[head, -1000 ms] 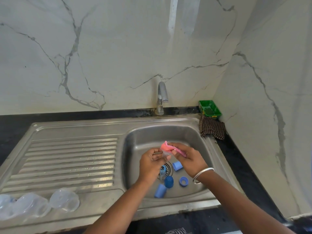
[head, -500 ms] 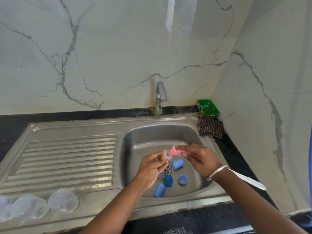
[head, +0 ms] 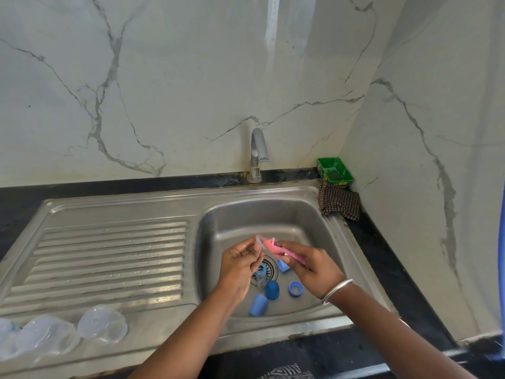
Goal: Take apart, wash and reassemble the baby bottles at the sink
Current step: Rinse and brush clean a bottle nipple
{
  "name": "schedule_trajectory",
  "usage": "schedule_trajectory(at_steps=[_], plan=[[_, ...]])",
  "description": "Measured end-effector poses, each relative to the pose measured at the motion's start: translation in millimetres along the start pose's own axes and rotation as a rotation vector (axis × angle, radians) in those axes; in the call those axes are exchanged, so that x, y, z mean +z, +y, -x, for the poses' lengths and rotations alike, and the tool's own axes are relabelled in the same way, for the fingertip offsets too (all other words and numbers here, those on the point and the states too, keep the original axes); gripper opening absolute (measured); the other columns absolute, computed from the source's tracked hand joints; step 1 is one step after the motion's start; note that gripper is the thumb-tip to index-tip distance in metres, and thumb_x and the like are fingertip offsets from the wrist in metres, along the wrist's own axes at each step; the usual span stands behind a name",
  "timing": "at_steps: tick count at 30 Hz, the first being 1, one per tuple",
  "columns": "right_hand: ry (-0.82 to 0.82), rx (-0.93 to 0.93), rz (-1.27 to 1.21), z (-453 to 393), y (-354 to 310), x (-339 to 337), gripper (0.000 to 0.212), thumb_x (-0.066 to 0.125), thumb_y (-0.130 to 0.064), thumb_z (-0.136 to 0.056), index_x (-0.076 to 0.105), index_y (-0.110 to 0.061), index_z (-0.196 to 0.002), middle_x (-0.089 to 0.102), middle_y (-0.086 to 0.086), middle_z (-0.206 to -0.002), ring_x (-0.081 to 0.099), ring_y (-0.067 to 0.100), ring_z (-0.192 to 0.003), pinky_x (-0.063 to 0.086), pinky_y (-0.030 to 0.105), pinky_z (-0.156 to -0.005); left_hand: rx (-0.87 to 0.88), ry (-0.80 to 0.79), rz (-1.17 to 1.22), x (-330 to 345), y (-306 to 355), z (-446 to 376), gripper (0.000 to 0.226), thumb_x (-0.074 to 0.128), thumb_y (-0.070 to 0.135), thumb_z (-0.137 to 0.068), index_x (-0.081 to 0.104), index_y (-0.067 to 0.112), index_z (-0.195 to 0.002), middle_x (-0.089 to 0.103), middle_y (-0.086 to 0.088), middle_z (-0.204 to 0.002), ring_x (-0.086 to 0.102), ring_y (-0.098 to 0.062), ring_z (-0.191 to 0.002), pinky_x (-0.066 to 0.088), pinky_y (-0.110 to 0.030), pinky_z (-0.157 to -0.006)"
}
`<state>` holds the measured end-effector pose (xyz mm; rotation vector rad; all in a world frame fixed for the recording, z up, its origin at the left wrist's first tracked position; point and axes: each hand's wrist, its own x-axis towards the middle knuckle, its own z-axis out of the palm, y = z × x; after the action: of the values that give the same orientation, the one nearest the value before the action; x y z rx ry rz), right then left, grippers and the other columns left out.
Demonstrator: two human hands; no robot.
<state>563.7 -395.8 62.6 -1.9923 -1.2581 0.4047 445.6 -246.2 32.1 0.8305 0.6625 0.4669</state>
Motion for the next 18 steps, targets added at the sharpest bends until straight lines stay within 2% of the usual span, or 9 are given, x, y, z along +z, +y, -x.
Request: schedule_trajectory(at_steps=[4,6,8,10,12,18], plan=[[-0.054,0.009,-0.115,2.2,-3.4,-7.7,0.032,0.059,-0.023,-0.098,0.063,-0.035,-0.127,0.065,-0.023,-0.123,0.059,-0.001,-0.117,0.050,0.031,-0.100,0.019,-0.022,-0.023,0.8,7.2,3.1,0.028,0.058,-0.011,-0.090,0.073,0.009,-0.103,0.077,-0.008,-0.097,0.073,-0.016,-0.095,0.057,-0.030,-0.091],[-0.053,0.000,-0.041,2.6,-1.5,-10.9,0.033,0.058,-0.027,-0.098,0.061,-0.044,-0.126,0.063,-0.028,-0.123,0.058,-0.005,-0.116,0.050,0.032,-0.098,0.024,-0.018,-0.029,-1.0,13.7,2.8,0.031,0.056,-0.012,-0.091,0.072,0.011,-0.103,0.078,-0.002,-0.096,0.073,-0.011,-0.092,0.058,-0.026,-0.086],[0.029,0.010,0.002,1.8,2.4,-13.0,0.036,0.056,-0.035,-0.097,0.054,-0.051,-0.129,0.061,-0.030,-0.124,0.058,-0.007,-0.114,0.052,0.032,-0.096,-0.010,-0.031,-0.042,-3.6,17.6,1.1,0.032,0.054,-0.011,-0.093,0.071,0.012,-0.107,0.077,0.001,-0.096,0.073,-0.007,-0.088,0.058,-0.023,-0.083],[0.109,0.042,-0.018,0.0,3.9,-14.1,0.036,0.053,-0.047,-0.095,0.050,-0.053,-0.131,0.061,-0.029,-0.125,0.059,-0.005,-0.113,0.052,0.033,-0.095,-0.062,-0.053,-0.064,-5.4,17.6,0.6,0.031,0.055,-0.007,-0.094,0.072,0.013,-0.109,0.076,0.001,-0.093,0.071,-0.007,-0.080,0.058,-0.028,-0.083],[0.111,0.045,-0.001,-2.9,2.5,-14.2,0.038,0.050,-0.054,-0.093,0.049,-0.054,-0.132,0.061,-0.027,-0.125,0.060,-0.004,-0.112,0.053,0.033,-0.095,-0.100,-0.074,-0.074,-4.7,16.3,1.5,0.027,0.056,-0.004,-0.094,0.071,0.013,-0.109,0.073,0.000,-0.087,0.068,-0.008,-0.074,0.057,-0.032,-0.084],[0.071,0.016,-0.003,-8.2,-6.5,-10.7,0.036,0.054,-0.039,-0.097,0.051,-0.046,-0.132,0.062,-0.025,-0.124,0.060,-0.005,-0.110,0.052,0.029,-0.094,-0.150,-0.080,-0.089,-0.2,11.8,7.4,0.013,0.059,0.004,-0.094,0.067,0.007,-0.103,0.070,-0.005,-0.077,0.067,-0.012,-0.070,0.056,-0.030,-0.079]])
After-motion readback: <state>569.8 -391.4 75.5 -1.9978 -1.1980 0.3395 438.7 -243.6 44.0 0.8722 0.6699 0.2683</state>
